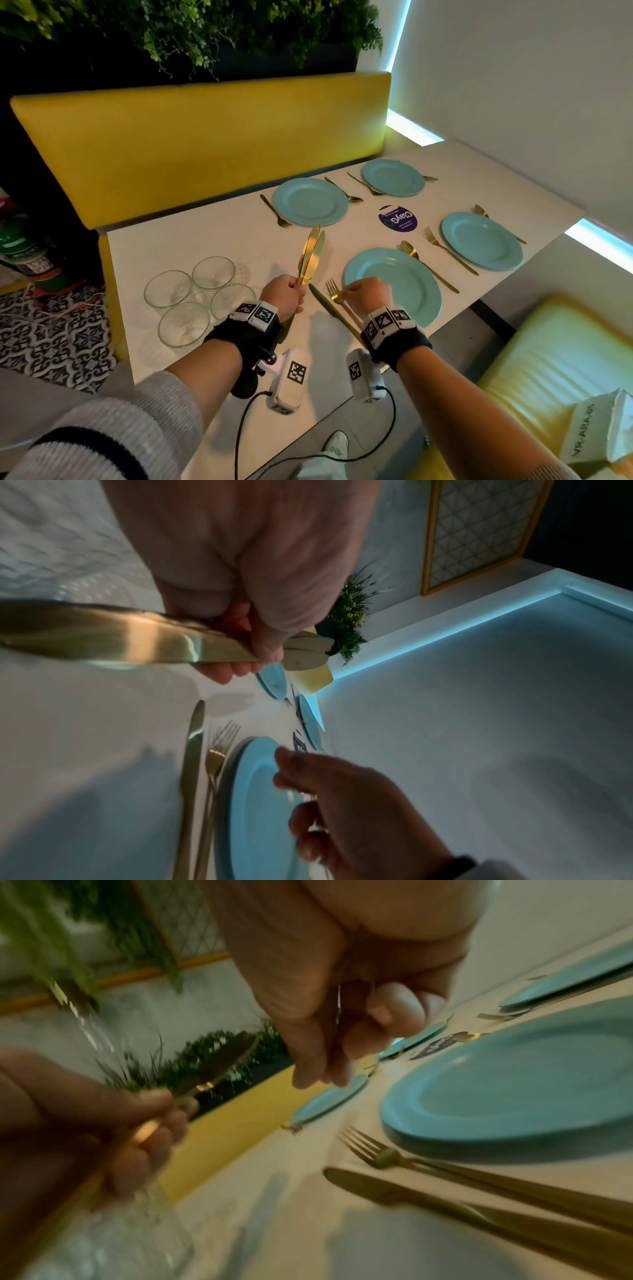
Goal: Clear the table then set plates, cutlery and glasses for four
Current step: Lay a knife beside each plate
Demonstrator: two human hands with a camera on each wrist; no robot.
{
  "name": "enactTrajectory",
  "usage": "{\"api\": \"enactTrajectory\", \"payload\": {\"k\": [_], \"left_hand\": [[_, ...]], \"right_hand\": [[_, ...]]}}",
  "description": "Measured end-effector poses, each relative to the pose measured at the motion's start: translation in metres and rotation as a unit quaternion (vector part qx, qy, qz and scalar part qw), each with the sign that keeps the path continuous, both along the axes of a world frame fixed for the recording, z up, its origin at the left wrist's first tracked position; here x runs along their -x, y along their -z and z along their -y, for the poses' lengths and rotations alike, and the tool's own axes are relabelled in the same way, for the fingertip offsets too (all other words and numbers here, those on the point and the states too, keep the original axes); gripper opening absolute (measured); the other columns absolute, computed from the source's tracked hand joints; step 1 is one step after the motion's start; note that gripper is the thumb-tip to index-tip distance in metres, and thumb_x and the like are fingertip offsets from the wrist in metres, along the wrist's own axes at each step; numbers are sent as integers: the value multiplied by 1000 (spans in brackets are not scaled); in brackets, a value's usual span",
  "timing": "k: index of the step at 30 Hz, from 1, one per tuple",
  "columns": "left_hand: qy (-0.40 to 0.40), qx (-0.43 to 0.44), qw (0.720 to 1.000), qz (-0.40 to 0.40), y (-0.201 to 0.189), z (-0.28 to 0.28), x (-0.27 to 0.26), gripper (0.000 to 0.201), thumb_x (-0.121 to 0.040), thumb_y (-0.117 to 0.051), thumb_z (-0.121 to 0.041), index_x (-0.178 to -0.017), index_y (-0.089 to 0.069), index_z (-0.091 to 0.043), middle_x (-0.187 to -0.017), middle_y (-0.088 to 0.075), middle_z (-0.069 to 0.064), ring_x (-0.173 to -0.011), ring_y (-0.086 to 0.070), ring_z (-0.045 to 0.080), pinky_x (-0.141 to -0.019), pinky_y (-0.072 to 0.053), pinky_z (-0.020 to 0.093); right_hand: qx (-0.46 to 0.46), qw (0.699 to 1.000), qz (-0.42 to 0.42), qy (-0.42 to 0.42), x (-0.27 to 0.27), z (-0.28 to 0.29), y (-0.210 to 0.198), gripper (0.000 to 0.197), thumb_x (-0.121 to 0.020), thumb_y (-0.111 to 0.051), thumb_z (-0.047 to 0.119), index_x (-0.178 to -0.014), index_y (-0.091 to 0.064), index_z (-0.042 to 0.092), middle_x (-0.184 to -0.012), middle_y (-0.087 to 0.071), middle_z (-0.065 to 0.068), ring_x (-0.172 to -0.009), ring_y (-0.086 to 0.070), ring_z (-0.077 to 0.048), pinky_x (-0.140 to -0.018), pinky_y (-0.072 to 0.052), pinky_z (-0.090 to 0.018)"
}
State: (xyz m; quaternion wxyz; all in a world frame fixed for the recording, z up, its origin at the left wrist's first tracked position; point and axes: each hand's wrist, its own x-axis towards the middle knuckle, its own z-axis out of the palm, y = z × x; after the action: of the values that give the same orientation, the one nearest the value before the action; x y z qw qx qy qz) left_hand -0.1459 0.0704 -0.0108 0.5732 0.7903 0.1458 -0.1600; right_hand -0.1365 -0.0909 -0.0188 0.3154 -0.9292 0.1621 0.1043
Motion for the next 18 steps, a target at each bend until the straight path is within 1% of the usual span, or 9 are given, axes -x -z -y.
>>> {"api": "enactTrajectory", "payload": {"k": [2, 4, 6, 8, 10, 12, 15, 16, 18], "left_hand": [[11, 10, 1000, 6, -8, 6, -3, 17, -96, -47, -12, -105, -60, -4, -89, -57, 11, -81, -53, 21, -87, -53, 37], [26, 12, 1000, 10, -16, 13, -5, 14, -95, -47, -11, -89, -59, -9, -82, -57, 9, -77, -52, 22, -88, -52, 40], [42, 5, 999, 15, -22, 21, -8, 23, -95, -46, -10, -74, -55, -15, -72, -55, 6, -70, -51, 22, -89, -52, 42], [67, -6, 998, 21, -26, 31, -10, 26, -94, -46, -10, -71, -54, -18, -68, -54, 4, -69, -52, 23, -89, -51, 43], [97, -4, 995, 22, -30, 41, -13, 22, -94, -47, -11, -75, -56, -16, -70, -56, 5, -73, -54, 24, -86, -52, 43], [123, -2, 992, 25, -34, 51, -18, 15, -95, -47, -11, -85, -58, -12, -71, -55, 4, -71, -53, 23, -72, -50, 35], [133, 21, 991, 25, -36, 68, -31, 9, -95, -48, -8, -92, -57, -11, -69, -53, 2, -59, -48, 14, -51, -44, 18], [130, 38, 991, 21, -35, 75, -36, 8, -95, -49, -7, -93, -56, -10, -68, -52, 2, -58, -47, 13, -47, -44, 15], [119, 61, 991, 13, -34, 89, -50, 7, -94, -51, -5, -92, -56, -9, -69, -53, 2, -59, -49, 11, -50, -46, 14]], "right_hand": [[-55, 998, 30, 10, -6, -2, -19, 21, -85, -67, 24, -97, -75, 9, -100, -73, -6, -86, -66, -17, -84, -54, -28], [-125, 991, 41, 33, -7, -1, -34, 23, -84, -69, 26, -96, -74, 6, -92, -72, -5, -64, -58, -9, -59, -53, -22], [-163, 986, 28, 34, -6, 1, -46, 25, -85, -67, 29, -95, -72, 6, -84, -67, 0, -54, -50, -5, -43, -39, -14], [-177, 984, 15, 21, -3, 5, -51, 27, -87, -64, 33, -94, -71, 9, -85, -66, 2, -53, -49, -6, -43, -38, -14], [-176, 984, 4, 13, -2, 9, -52, 27, -88, -60, 38, -91, -70, 13, -86, -66, 4, -55, -50, -7, -48, -42, -17], [-175, 984, -10, 17, -6, 17, -49, 24, -90, -59, 37, -87, -67, 15, -87, -65, 2, -56, -49, -8, -50, -42, -18], [-177, 983, -25, 42, -18, 35, -47, 20, -89, -61, 31, -79, -65, 14, -80, -64, 2, -52, -48, -9, -48, -40, -19], [-189, 980, -27, 52, -25, 42, -45, 21, -88, -63, 30, -74, -63, 15, -76, -64, 3, -51, -48, -9, -47, -40, -18], [-220, 972, -27, 70, -38, 55, -42, 21, -86, -66, 32, -75, -66, 14, -71, -63, 5, -50, -47, -9, -46, -39, -19]]}}
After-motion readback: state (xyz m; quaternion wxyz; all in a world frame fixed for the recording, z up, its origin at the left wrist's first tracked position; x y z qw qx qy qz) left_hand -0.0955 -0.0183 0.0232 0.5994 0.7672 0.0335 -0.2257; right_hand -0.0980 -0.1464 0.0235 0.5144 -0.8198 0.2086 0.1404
